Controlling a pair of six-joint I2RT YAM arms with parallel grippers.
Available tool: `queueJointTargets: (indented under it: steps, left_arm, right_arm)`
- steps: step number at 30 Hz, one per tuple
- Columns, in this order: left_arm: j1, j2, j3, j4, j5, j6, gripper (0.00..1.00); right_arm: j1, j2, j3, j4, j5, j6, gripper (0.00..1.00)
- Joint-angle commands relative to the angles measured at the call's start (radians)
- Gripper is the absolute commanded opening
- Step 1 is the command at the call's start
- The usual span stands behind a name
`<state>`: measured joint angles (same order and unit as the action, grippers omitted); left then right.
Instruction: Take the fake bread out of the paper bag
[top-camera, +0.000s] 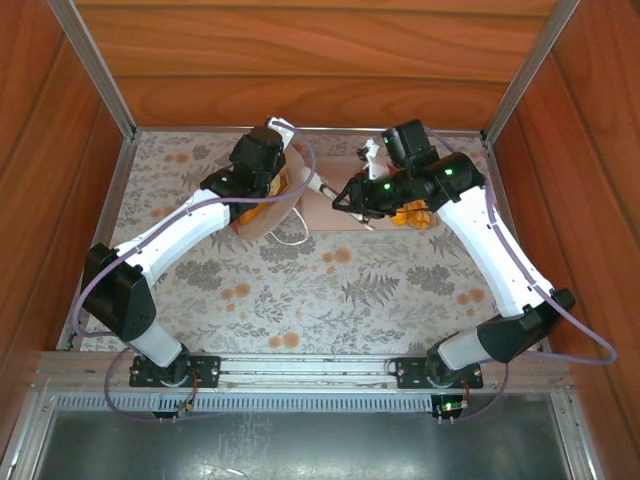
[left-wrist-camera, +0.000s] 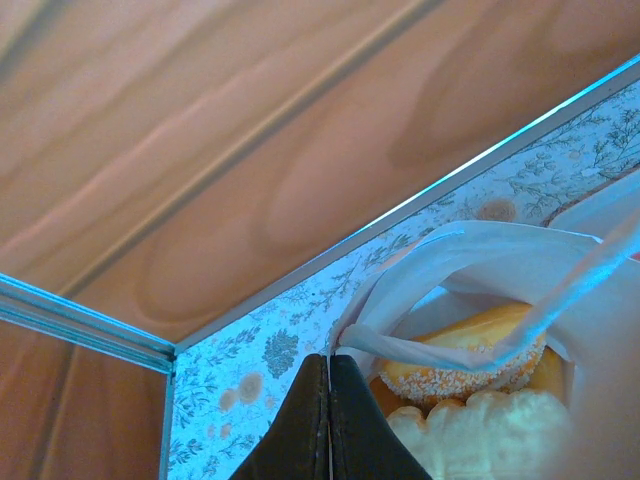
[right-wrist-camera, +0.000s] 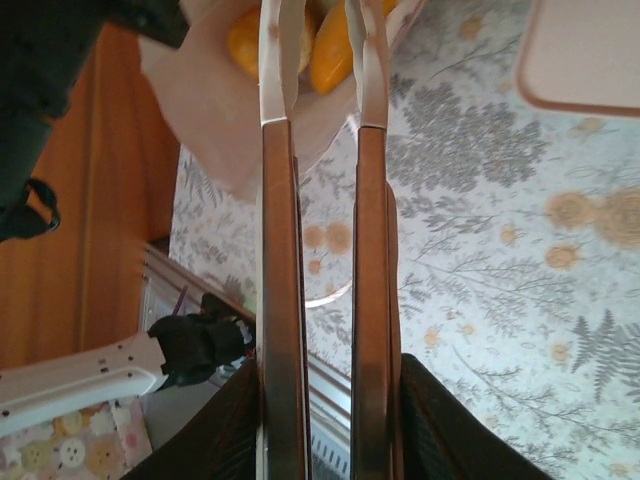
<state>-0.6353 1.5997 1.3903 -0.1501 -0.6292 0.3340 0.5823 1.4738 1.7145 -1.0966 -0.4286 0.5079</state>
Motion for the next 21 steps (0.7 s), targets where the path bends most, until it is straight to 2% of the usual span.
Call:
queueJointTargets:
  steps: [1,10,21]
  left_arm:
    - [-0.006,-0.017,0.020,0.036,-0.003,-0.028,0.00]
    - [-0.006,-0.003,0.054,0.000,-0.010,-0.052,0.00]
    - [-0.006,-0.007,0.052,-0.008,0.006,-0.070,0.00]
  right_arm:
    - [0.041,0.028,0.023,0.036,-0.031,0.022,0.35]
    - [0.142,0.093,0.016,0.107,-0.020,0.031,0.37]
    - [0.168,0.177,-0.046,0.297,-0.047,0.080,0.43]
